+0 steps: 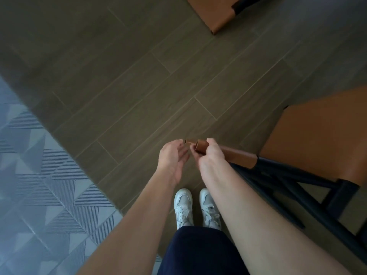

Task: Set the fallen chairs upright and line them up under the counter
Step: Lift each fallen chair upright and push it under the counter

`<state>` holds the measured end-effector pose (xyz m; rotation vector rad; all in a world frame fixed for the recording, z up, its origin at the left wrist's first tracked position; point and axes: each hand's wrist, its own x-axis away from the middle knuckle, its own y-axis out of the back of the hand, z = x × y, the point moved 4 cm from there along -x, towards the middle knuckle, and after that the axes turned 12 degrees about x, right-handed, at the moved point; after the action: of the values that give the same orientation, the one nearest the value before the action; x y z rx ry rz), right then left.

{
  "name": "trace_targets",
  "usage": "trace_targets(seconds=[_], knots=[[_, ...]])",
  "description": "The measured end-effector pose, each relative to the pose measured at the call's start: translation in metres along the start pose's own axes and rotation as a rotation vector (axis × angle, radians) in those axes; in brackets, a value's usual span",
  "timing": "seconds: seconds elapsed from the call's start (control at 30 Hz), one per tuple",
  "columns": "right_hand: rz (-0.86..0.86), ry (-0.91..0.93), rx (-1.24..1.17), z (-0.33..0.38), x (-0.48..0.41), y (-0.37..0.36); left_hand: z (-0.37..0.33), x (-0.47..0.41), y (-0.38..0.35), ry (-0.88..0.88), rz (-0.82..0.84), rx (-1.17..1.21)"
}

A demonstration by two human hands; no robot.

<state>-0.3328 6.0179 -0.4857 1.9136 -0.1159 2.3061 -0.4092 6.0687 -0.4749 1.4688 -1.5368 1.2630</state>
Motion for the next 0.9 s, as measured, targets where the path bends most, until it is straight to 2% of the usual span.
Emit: trace_targets(seconds=[0.17,0.4,0.6,0.9], knots=[[0.012,-0.019,-0.032,0.02,0.038,0.031,0.02,0.022,-0.019,0.132,-0.071,-0.166],[0.033,0.038,-0.086,0.067,0.118,0.087,0.054,0.082,-0.057,0.249,0.074,-0.293],[0.104,0.073,-0.119,0.111,0.174,0.16,0.091,0.125,-0.084,0.252,0.151,-0.281],[0.225,0.128,-0.165,0.18,0.253,0.31,0.157,0.219,-0.12,0.179,0.229,-0.473]])
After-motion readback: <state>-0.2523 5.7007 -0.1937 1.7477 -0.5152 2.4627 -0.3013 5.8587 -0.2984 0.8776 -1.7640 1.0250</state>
